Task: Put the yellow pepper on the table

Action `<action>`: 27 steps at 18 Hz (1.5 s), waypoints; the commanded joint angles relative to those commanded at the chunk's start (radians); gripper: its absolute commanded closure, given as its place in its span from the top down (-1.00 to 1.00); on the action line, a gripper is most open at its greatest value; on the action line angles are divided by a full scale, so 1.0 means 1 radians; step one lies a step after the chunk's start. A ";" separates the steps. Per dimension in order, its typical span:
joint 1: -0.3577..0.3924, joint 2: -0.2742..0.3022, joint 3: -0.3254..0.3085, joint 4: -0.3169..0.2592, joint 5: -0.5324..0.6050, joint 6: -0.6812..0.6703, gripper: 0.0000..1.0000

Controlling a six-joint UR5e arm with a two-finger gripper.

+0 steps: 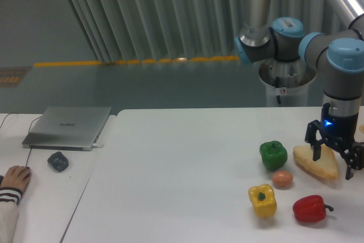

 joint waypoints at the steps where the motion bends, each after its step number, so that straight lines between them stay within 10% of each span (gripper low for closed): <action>1: 0.000 0.000 0.000 0.000 0.000 0.000 1.00; 27: 0.017 0.002 0.014 0.002 -0.112 -0.127 1.00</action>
